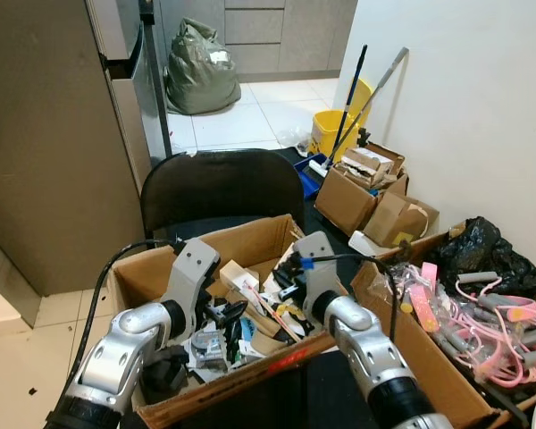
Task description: Picking trash to rubbish bin
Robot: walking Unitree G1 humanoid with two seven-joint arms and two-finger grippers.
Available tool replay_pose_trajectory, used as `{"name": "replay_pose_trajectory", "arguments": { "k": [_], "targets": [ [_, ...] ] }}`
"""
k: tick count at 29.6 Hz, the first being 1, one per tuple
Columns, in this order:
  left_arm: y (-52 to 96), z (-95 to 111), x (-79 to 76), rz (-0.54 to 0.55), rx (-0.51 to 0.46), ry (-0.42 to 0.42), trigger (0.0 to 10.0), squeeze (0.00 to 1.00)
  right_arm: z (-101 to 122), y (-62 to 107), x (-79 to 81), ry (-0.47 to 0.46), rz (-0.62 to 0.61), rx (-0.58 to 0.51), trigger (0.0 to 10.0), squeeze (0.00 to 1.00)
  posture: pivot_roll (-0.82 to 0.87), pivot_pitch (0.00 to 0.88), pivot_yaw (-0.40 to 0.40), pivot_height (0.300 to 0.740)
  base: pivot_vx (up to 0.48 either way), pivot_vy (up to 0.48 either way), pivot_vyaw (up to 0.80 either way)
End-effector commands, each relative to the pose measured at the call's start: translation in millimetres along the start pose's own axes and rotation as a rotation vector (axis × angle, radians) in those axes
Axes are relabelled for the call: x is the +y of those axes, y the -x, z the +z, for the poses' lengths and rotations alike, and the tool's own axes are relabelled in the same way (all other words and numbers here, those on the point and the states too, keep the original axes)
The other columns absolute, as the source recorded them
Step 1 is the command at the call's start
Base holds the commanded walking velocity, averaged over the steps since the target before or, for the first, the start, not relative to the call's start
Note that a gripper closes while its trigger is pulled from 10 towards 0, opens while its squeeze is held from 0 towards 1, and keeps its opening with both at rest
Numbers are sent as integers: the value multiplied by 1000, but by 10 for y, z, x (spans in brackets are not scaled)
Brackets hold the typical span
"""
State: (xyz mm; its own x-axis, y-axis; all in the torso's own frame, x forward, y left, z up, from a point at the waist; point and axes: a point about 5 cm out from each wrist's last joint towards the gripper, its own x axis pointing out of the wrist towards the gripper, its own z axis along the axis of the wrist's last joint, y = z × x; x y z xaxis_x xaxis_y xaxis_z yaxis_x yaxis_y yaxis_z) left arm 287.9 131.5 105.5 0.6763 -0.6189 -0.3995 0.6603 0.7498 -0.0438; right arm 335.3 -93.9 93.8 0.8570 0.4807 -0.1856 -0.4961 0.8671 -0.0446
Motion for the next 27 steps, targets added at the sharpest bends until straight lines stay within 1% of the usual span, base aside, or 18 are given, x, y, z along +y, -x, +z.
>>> {"name": "replay_pose_trajectory", "arguments": {
  "k": [1, 3, 4, 5, 8, 11, 13, 14, 15, 17, 19, 20, 21, 22, 23, 24, 26, 27],
  "targets": [
    [27, -5, 16, -9, 26, -12, 10000, 0, -6, -22, -25, -18, -24, -5, 10000, 0, -52, 72, -15, 740, 0, 0, 0],
    [31, -11, 18, -10, 34, -19, 10000, 0, 23, -40, -44, -27, -42, -19, 10000, 0, -52, 73, -16, 740, 0, 0, 0],
    [36, -18, 21, -10, 42, -22, 10000, 0, 47, -60, -62, -50, -53, -31, 10000, 0, -52, 74, -16, 740, 0, 0, 0],
    [40, -27, 25, -4, 49, -25, 10000, 0, 68, -77, -74, -75, -62, -42, 10000, 1000, -52, 75, -17, 740, 0, 0, 0],
    [45, -39, 26, 4, 58, -29, 10000, 0, 79, -101, -85, -109, -62, -47, 10000, 1000, -51, 77, -17, 740, 0, 0, 0],
    [47, -40, 19, 1, 62, -27, 10000, 0, 94, -117, -99, -91, -81, -54, 10000, 1000, -50, 81, -18, 740, 0, 0, 0],
    [52, -33, 23, 2, 65, -29, 10000, 0, 121, -133, -142, -133, -132, -68, 10000, 71, -52, 93, -19, 740, 0, 0, 0],
    [52, -33, 23, 2, 65, -29, 10000, 0, 121, -133, -142, -133, -132, -68, 10000, 71, -52, 93, -19, 740, 0, 0, 0],
    [52, -21, 33, 9, 64, -37, 10000, 0, 134, -139, -171, -173, -153, -73, 10000, 0, -52, 97, -22, 740, 0, 0, 0],
    [26, 110, 64, 29, -5, -24, 10000, 0, 156, -156, -207, -211, -167, -76, 10000, 0, -54, 109, -23, 740, 0, 0, 0],
    [-4, 329, 108, 47, -103, 4, 10000, 0, 203, -174, -223, -214, -164, -84, 10000, 0, -54, 117, -19, 740, 0, 0, 0],
    [-4, 329, 108, 47, -103, 4, 10000, 0, 203, -174, -223, -214, -164, -84, 10000, 0, -54, 117, -19, 740, 0, 0, 0],
    [-11, 513, 140, 55, -163, 17, 10000, 0, 251, -189, -234, -212, -161, -91, 10000, 0, -55, 135, -19, 740, 0, 0, 0],
    [-11, 513, 140, 55, -163, 17, 10000, 0, 251, -189, -234, -212, -161, -91, 10000, 0, -55, 135, -19, 740, 0, 0, 0],
    [-7, 595, 136, 41, -192, 27, 10000, 0, 270, -193, -240, -216, -161, -98, 10000, 0, -55, 143, -22, 740, 0, 0, 0],
    [-7, 595, 136, 41, -192, 27, 10000, 0, 270, -193, -240, -216, -161, -98, 10000, 0, -55, 143, -22, 740, 0, 0, 0],
    [-2, 761, 122, 17, -237, 23, 10000, 0, 308, -196, -254, -231, -163, -111, 10000, 0, -56, 161, -45, 740, 0, 0, 0],
    [-2, 761, 122, 17, -237, 23, 10000, 0, 308, -196, -254, -231, -163, -111, 10000, 0, -56, 161, -45, 740, 0, 0, 0]
  ]
}}
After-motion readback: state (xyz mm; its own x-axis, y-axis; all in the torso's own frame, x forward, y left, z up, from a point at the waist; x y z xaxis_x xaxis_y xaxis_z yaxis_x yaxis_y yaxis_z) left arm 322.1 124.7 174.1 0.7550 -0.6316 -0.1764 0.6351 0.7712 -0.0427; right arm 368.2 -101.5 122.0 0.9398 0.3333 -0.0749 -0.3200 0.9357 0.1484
